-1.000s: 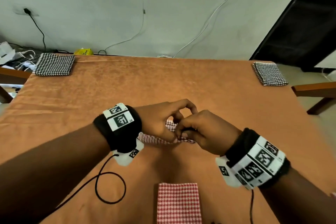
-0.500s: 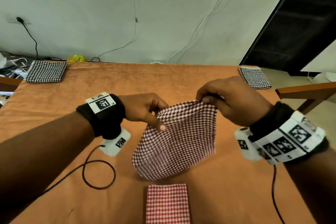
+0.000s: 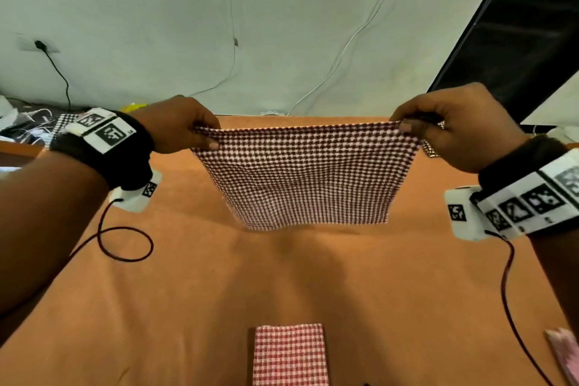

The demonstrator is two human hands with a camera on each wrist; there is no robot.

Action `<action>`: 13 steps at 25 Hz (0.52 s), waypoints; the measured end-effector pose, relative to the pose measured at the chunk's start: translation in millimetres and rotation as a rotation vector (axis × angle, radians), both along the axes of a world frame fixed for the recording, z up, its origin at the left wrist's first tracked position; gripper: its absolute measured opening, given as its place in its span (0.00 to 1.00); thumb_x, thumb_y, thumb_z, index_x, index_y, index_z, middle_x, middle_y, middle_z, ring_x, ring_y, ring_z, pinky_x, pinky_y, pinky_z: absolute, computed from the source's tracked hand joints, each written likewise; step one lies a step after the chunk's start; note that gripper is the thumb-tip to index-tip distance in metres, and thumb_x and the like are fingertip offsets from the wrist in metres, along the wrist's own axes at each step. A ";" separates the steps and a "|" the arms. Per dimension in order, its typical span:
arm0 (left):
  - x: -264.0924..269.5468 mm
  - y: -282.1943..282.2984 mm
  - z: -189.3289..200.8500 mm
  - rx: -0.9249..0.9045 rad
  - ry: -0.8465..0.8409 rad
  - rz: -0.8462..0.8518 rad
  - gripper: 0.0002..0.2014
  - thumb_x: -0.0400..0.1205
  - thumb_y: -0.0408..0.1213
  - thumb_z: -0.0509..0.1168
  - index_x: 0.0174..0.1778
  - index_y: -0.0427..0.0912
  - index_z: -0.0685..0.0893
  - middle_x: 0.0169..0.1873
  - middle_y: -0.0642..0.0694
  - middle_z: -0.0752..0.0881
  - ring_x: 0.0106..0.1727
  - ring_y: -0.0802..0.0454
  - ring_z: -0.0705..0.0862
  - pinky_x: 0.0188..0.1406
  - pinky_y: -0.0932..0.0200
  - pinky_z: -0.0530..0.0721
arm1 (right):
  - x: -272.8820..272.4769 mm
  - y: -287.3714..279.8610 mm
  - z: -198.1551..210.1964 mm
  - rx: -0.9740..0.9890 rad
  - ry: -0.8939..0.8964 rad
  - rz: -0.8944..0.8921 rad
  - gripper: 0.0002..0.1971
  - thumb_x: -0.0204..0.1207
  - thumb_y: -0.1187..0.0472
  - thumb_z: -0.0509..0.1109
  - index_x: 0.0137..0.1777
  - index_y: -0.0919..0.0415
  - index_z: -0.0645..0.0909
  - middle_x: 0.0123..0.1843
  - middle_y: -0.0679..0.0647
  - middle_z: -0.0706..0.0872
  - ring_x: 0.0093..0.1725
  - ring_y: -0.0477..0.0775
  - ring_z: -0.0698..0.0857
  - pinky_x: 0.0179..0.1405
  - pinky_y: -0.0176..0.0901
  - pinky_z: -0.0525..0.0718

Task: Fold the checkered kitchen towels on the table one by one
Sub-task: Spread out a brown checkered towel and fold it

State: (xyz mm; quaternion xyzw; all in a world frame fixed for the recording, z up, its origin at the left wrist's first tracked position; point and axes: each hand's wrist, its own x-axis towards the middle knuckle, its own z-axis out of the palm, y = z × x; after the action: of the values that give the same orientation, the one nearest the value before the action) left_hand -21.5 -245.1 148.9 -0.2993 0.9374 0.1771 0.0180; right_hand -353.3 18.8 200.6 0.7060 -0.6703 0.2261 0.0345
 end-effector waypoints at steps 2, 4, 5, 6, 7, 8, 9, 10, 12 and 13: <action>0.0 -9.6 -0.1 -0.072 -0.069 -0.001 0.02 0.79 0.43 0.75 0.44 0.53 0.89 0.36 0.56 0.89 0.41 0.58 0.85 0.39 0.63 0.76 | -10.5 -4.0 2.6 -0.020 0.004 -0.045 0.06 0.77 0.67 0.73 0.52 0.60 0.89 0.39 0.50 0.89 0.39 0.52 0.87 0.45 0.42 0.84; 2.8 -22.3 -5.7 -0.133 -0.180 0.027 0.05 0.78 0.47 0.75 0.47 0.54 0.88 0.39 0.54 0.89 0.45 0.50 0.85 0.44 0.56 0.80 | -23.1 -9.0 8.7 -0.064 -0.003 -0.092 0.06 0.78 0.67 0.72 0.51 0.61 0.89 0.40 0.50 0.87 0.41 0.52 0.86 0.44 0.34 0.81; 5.1 -30.2 -8.9 -0.176 -0.257 0.057 0.07 0.79 0.50 0.74 0.50 0.54 0.88 0.41 0.52 0.88 0.46 0.48 0.85 0.46 0.54 0.80 | -30.0 -13.9 13.2 -0.086 -0.003 -0.123 0.06 0.78 0.67 0.72 0.51 0.61 0.89 0.40 0.51 0.87 0.41 0.51 0.85 0.42 0.32 0.79; 7.1 -38.6 -12.0 -0.221 -0.324 0.091 0.10 0.80 0.52 0.72 0.52 0.53 0.88 0.41 0.51 0.87 0.46 0.47 0.84 0.47 0.53 0.80 | -38.0 -19.0 16.8 -0.095 0.001 -0.162 0.06 0.78 0.67 0.72 0.51 0.62 0.89 0.40 0.52 0.86 0.42 0.51 0.84 0.42 0.34 0.78; 9.2 -47.1 -12.3 -0.257 -0.360 0.134 0.11 0.81 0.52 0.70 0.54 0.51 0.88 0.42 0.50 0.86 0.47 0.47 0.83 0.47 0.53 0.80 | -47.2 -25.7 19.8 -0.091 0.006 -0.207 0.06 0.78 0.67 0.71 0.51 0.63 0.88 0.41 0.53 0.86 0.43 0.51 0.84 0.45 0.37 0.76; 10.8 -56.1 -10.0 -0.276 -0.352 0.192 0.12 0.82 0.51 0.69 0.54 0.49 0.89 0.42 0.49 0.86 0.47 0.45 0.83 0.48 0.51 0.81 | -58.5 -33.8 22.1 -0.077 0.008 -0.252 0.06 0.78 0.67 0.71 0.51 0.63 0.88 0.42 0.53 0.86 0.44 0.52 0.83 0.49 0.38 0.75; 12.5 -65.6 -4.6 -0.283 -0.313 0.255 0.11 0.82 0.50 0.69 0.54 0.48 0.89 0.44 0.46 0.87 0.49 0.42 0.83 0.50 0.48 0.83 | -70.4 -42.8 22.6 -0.056 0.004 -0.297 0.06 0.78 0.67 0.71 0.52 0.63 0.88 0.43 0.54 0.86 0.45 0.52 0.83 0.51 0.40 0.75; 13.0 -75.0 2.9 -0.289 -0.260 0.312 0.11 0.82 0.48 0.70 0.52 0.46 0.90 0.45 0.43 0.88 0.50 0.39 0.84 0.51 0.45 0.85 | -83.0 -51.9 21.9 -0.026 0.007 -0.338 0.06 0.78 0.66 0.72 0.52 0.63 0.88 0.44 0.55 0.88 0.46 0.53 0.84 0.53 0.40 0.75; 10.9 -89.1 19.4 -0.330 -0.160 0.392 0.09 0.81 0.46 0.71 0.51 0.46 0.92 0.45 0.37 0.89 0.49 0.35 0.85 0.50 0.40 0.87 | -105.5 -65.9 16.0 0.038 0.017 -0.413 0.05 0.78 0.65 0.72 0.51 0.61 0.88 0.47 0.60 0.90 0.49 0.58 0.86 0.54 0.41 0.75; 7.9 -94.0 28.5 -0.373 -0.109 0.418 0.09 0.81 0.45 0.72 0.51 0.47 0.92 0.45 0.36 0.88 0.48 0.33 0.85 0.48 0.40 0.87 | -113.2 -71.1 13.9 0.048 0.000 -0.447 0.05 0.78 0.65 0.72 0.51 0.60 0.88 0.48 0.61 0.90 0.50 0.59 0.86 0.54 0.41 0.76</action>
State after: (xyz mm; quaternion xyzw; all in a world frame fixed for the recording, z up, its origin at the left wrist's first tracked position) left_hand -13.6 -339.1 177.4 -0.4932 0.8694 -0.0149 -0.0238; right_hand -466.5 -52.2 214.5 0.5406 -0.8153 0.1967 0.0667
